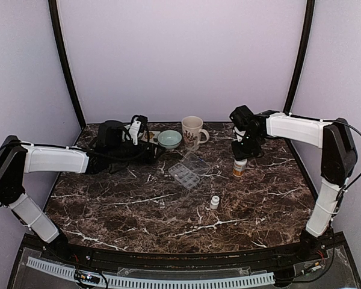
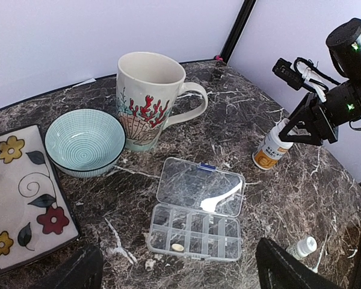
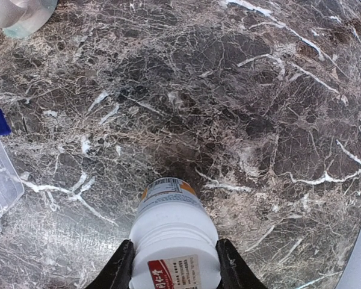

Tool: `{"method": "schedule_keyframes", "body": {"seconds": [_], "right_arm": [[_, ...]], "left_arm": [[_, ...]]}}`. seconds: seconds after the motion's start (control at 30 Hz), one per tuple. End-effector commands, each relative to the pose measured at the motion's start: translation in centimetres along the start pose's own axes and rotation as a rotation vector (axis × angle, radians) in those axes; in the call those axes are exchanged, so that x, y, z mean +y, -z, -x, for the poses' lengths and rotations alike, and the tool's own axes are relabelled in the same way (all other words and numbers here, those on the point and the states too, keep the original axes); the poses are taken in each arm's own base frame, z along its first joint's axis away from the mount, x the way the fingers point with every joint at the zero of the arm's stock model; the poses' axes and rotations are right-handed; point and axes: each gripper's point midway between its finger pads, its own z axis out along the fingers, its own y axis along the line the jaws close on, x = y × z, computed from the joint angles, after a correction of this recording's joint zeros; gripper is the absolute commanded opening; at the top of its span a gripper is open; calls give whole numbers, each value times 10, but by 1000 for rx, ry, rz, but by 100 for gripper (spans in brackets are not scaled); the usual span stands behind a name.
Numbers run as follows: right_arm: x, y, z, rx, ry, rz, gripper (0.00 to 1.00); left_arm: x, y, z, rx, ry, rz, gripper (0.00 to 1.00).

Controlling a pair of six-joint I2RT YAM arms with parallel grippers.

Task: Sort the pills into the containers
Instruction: Place the pill bottle at the center of the board.

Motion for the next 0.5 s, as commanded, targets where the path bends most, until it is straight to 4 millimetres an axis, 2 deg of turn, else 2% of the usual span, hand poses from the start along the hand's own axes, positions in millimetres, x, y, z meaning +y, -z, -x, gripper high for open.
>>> {"method": "schedule_keyframes", "body": {"seconds": [0.0,0.13,0.47], "right_arm": [[-13,-8,-13,41,-16,-45,42],[-16,-7,-13,37,-21,-53,49],[-27,1,-10,12,-49,-68,57]], "left_arm": [[-7,5,15,-23,-21,-12,91],[-7,4,15,-18,-22,-14,91],[-9,1,17,-14,-16,-22,92]]}}
